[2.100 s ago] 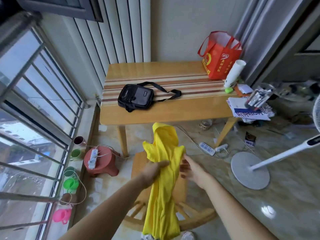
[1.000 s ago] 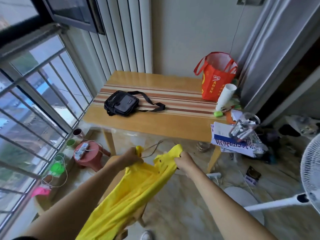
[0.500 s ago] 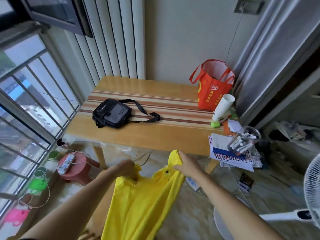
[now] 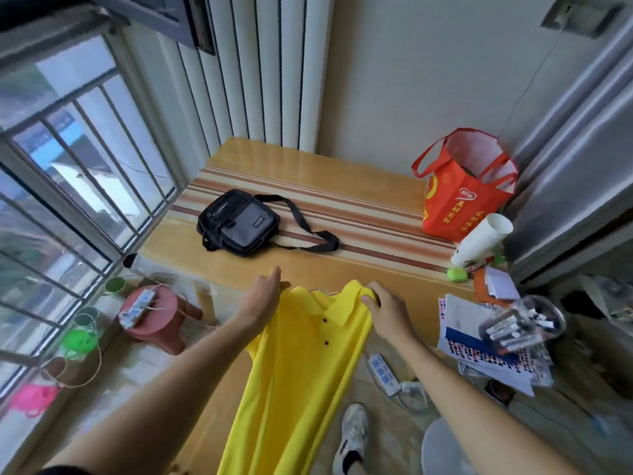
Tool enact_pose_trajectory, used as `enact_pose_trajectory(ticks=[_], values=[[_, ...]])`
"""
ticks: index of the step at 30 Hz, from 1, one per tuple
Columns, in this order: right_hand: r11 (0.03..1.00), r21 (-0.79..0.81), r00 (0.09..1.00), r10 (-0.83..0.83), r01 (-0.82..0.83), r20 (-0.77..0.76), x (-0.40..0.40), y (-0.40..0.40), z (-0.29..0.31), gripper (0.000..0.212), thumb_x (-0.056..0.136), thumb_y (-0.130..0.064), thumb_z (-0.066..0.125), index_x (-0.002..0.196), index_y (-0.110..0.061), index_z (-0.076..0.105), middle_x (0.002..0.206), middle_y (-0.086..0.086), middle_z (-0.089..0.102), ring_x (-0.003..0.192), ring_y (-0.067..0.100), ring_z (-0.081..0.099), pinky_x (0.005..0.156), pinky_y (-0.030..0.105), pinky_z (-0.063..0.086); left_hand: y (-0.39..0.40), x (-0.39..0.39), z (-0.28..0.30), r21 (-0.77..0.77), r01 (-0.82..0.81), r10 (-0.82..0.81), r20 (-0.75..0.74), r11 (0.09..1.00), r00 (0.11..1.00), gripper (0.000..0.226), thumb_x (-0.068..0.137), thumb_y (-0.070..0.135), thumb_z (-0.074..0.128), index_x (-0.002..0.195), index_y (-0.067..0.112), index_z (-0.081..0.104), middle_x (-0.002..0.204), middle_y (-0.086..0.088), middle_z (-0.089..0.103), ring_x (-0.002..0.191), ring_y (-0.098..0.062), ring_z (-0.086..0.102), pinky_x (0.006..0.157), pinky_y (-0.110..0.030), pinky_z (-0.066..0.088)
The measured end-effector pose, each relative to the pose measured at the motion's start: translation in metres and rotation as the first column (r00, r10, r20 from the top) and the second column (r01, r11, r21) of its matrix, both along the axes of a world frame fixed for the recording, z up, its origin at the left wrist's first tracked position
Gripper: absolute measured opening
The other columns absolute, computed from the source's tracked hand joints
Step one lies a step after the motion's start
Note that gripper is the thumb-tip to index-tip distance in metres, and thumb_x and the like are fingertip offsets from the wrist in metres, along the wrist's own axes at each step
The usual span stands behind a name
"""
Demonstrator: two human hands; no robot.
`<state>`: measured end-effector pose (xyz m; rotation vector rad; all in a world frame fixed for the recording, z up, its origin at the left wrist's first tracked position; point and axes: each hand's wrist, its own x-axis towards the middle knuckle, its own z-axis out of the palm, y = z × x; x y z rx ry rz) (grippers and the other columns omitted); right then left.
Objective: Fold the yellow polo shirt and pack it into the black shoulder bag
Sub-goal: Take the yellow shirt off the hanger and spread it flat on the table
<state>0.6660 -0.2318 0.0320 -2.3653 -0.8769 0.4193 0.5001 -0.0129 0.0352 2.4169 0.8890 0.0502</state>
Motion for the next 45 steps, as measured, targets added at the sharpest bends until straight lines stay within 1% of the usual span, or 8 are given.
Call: enact_pose_trajectory(ticks=[10,15,22,27,30,34,40,45], values=[[0.976,0.094,0.969,0.18,-0.198,0.17,0.116,0.053,0.022,0.02,0.096,-0.03,0.06,0.114,-0.021,0.06,0.107,0.002,0.07,0.098,0.029,0.063,0.073,0.039,0.05,0.02,0.082,0.032,0.021,0.017,-0.02,0.179,1.0,0.984,0.023,0.085,0.005,0.066,0.091,0.027,0.065,0.094,0.006,0.053,0.082,-0.013,0.051,0.067,-0.025,0.037],[0.995,0.009,0.979,0.092,-0.095,0.184,0.195,0.037,0.033,0.024,0.087,-0.035,0.07,0.105,-0.021,0.065,0.1,0.006,0.072,0.097,0.033,0.065,0.066,0.038,0.046,0.03,0.131,0.046,0.32,0.238,-0.239,-0.038,0.917,0.97,0.027,0.09,0.003,0.057,0.097,0.022,0.075,0.103,0.001,0.056,0.087,-0.018,0.058,0.072,-0.033,0.051],[0.999,-0.008,0.992,0.05,-0.05,0.113,0.262,0.018,0.038,0.031,0.088,-0.043,0.069,0.11,-0.02,0.066,0.106,0.002,0.073,0.094,0.029,0.067,0.07,0.038,0.053,0.045,0.185,0.06,0.623,0.299,-0.198,-0.228,0.722,0.953,0.033,0.088,0.009,0.05,0.118,0.01,0.064,0.119,-0.007,0.052,0.107,-0.026,0.049,0.081,-0.037,0.049],[0.965,-0.174,0.975,0.173,-0.197,-0.14,0.28,0.04,0.038,0.037,0.085,-0.044,0.056,0.11,-0.018,0.064,0.108,0.006,0.063,0.105,0.027,0.059,0.079,0.034,0.041,0.059,0.216,0.04,0.566,0.447,-0.227,-0.417,0.693,0.88,0.042,0.087,0.016,0.047,0.126,0.01,0.057,0.133,-0.012,0.046,0.119,-0.031,0.045,0.091,-0.042,0.045],[0.916,-0.279,0.949,0.236,-0.29,-0.21,0.283,0.058,0.014,0.013,0.083,-0.026,0.056,0.092,-0.024,0.066,0.102,0.001,0.066,0.106,0.028,0.063,0.072,0.035,0.042,0.07,0.232,0.004,0.455,0.567,-0.307,-0.525,0.686,0.793,0.04,0.088,0.011,0.051,0.128,0.01,0.055,0.138,-0.013,0.041,0.126,-0.032,0.041,0.093,-0.043,0.045],[0.917,-0.349,0.98,0.163,-0.194,-0.115,0.311,0.09,-0.02,0.025,0.087,-0.017,0.057,0.107,-0.029,0.068,0.119,-0.003,0.069,0.113,0.025,0.062,0.081,0.035,0.048,0.111,0.265,-0.043,0.427,0.71,-0.408,-0.603,0.56,0.685,0.02,0.079,0.021,0.055,0.09,0.019,0.072,0.108,-0.007,0.063,0.097,-0.024,0.054,0.068,-0.032,0.053],[0.963,-0.251,0.974,-0.04,0.097,0.221,0.411,0.168,-0.011,0.024,0.089,-0.015,0.061,0.111,-0.024,0.067,0.112,0.01,0.068,0.105,0.035,0.065,0.078,0.042,0.052,0.219,0.363,-0.038,0.63,0.607,-0.445,-0.42,0.485,0.791,0.033,0.081,0.016,0.046,0.098,0.015,0.075,0.102,-0.01,0.065,0.086,-0.026,0.059,0.061,-0.033,0.05],[0.949,-0.12,0.913,-0.238,0.291,0.331,0.451,0.217,-0.016,0.021,0.091,-0.008,0.054,0.109,-0.017,0.058,0.11,0.01,0.059,0.097,0.037,0.063,0.074,0.044,0.051,0.252,0.431,-0.034,0.619,0.408,-0.379,-0.185,0.671,0.906,0.046,0.083,0.003,0.045,0.127,-0.001,0.061,0.113,-0.022,0.061,0.099,-0.038,0.059,0.074,-0.045,0.058]])
